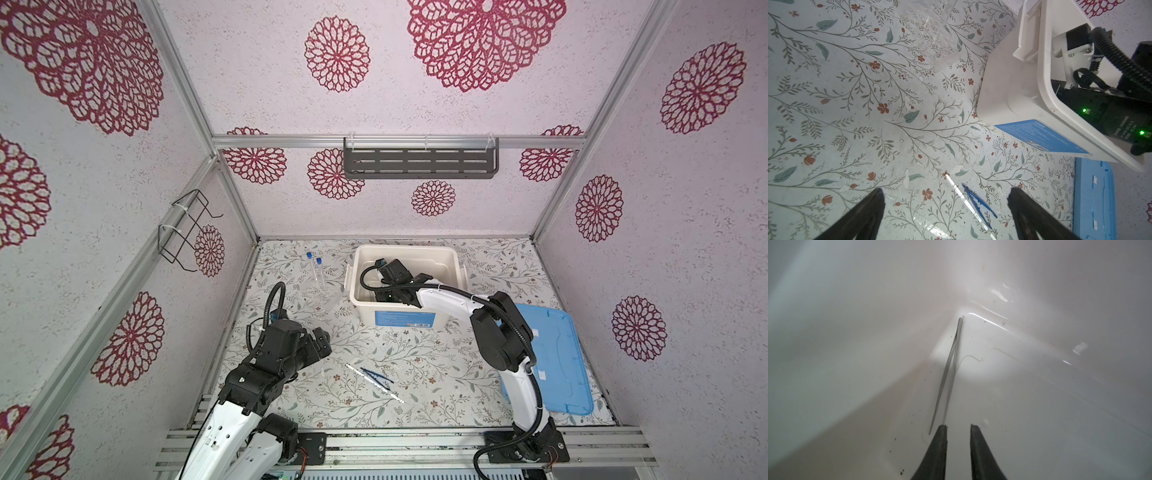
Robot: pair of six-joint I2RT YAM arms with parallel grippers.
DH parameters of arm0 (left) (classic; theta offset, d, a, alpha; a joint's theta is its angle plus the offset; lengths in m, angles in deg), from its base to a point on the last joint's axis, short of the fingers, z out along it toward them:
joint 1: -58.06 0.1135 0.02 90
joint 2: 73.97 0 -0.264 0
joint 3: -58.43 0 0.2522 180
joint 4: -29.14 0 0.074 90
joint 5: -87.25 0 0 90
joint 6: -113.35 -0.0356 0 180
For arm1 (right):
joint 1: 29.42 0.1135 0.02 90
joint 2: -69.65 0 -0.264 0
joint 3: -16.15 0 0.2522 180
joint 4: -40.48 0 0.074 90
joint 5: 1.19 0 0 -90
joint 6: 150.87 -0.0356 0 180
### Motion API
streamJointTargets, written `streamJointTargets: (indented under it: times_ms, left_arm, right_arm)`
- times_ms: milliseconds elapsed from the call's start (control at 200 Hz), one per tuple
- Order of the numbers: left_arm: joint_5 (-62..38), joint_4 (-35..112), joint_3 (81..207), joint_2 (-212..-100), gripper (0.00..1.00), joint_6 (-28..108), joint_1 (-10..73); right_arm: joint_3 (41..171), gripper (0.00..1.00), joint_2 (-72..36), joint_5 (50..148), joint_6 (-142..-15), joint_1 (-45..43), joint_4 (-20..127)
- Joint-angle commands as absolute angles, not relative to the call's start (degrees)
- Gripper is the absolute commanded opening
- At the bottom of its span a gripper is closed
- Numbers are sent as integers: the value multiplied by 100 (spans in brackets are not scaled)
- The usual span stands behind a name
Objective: Organize the chemistry lab equipment
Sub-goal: 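Lower the tweezers into the bin and open the right gripper, then move the right gripper back over the blue plastic tweezers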
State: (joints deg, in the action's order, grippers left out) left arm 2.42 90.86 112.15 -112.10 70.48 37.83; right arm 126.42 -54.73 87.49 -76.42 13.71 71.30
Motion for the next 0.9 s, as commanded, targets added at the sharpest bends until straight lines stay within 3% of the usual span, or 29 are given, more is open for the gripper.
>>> streamJointTargets:
  times_ms: [0, 290, 485, 565, 746, 896]
  left_arm:
    - [261, 8965, 11126, -11109, 97, 7150, 3824]
    - [146, 8943, 11003, -11167, 97, 7334, 3835]
    - [76, 8948, 10982, -11190, 97, 7336, 3830]
    - [118, 8944, 10941, -11185, 97, 7351, 3831]
    - [288, 8820, 10823, -11243, 97, 7417, 3839]
    - [365, 8796, 10861, -11337, 97, 7484, 3852]
  right_arm:
    - [12724, 28, -5018, 8629, -7357, 1391, 7021]
    - [12412, 32, -3645, 8361, -6714, 1391, 7111]
    - [11826, 30, -2434, 8397, -6316, 1475, 7627]
    - [11462, 25, -1958, 8610, -5783, 1703, 7800]
    - [10483, 26, -1419, 9207, -4782, 2558, 7990]
    - [9320, 35, -1149, 9637, -4807, 2967, 7300]
